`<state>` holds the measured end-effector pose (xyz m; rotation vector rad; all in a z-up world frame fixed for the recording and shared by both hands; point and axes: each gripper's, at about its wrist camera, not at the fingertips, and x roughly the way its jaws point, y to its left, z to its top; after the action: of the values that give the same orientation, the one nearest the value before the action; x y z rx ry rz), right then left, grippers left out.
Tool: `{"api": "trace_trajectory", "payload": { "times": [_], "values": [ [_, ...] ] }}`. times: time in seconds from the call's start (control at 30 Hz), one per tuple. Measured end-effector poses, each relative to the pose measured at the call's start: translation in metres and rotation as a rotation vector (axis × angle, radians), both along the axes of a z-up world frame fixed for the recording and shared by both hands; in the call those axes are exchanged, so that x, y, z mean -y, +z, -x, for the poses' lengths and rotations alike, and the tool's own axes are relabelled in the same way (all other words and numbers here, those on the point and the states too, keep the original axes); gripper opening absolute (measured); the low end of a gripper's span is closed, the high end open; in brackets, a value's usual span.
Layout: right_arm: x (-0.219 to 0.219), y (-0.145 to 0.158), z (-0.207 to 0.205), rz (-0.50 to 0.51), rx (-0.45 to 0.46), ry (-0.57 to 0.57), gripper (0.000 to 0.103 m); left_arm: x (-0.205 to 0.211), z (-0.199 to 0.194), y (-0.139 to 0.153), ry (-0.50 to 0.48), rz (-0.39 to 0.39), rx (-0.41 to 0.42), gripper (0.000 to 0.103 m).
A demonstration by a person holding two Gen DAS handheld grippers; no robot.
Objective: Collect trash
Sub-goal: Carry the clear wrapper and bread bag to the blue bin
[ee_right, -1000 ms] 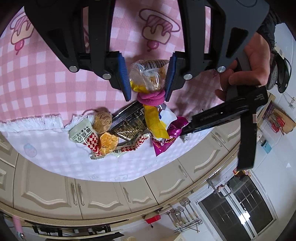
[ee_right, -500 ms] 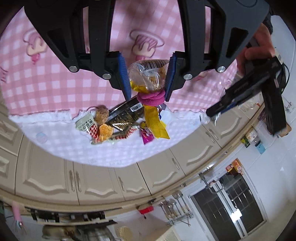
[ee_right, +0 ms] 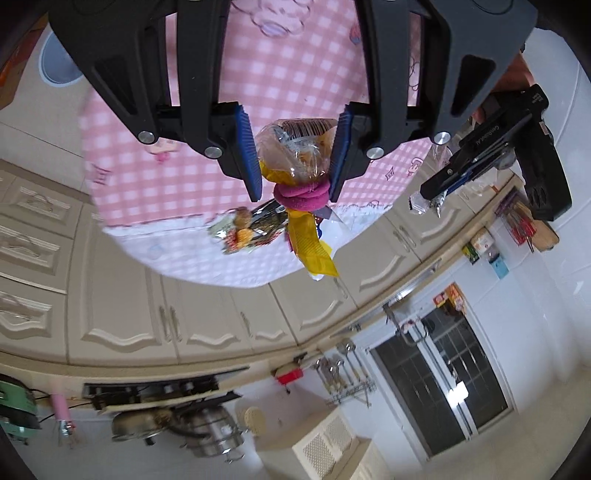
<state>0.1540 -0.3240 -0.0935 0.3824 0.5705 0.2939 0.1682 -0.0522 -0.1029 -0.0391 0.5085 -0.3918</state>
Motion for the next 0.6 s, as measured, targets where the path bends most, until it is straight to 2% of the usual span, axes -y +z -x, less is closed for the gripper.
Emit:
{"api": "trace_trajectory", "payload": {
  "times": [0.3,0.47,0.6],
  "values": [
    [0.085,-0.005,0.065,-0.036,0.02,-0.146,0.036,0.079,0.037,0.006,-0.152,-0.023,0.019,0.038],
    [0.14,-0.026,0.097,-0.047,-0.013,-0.269,0.036,0.135,0.054,-0.003,-0.252,-0.036,-0.003,0.038],
    [0.184,-0.051,0.123,-0.06,-0.068,-0.37,0.036,0.195,0.076,-0.019,-0.386,-0.037,-0.038,0.038]
  ]
}}
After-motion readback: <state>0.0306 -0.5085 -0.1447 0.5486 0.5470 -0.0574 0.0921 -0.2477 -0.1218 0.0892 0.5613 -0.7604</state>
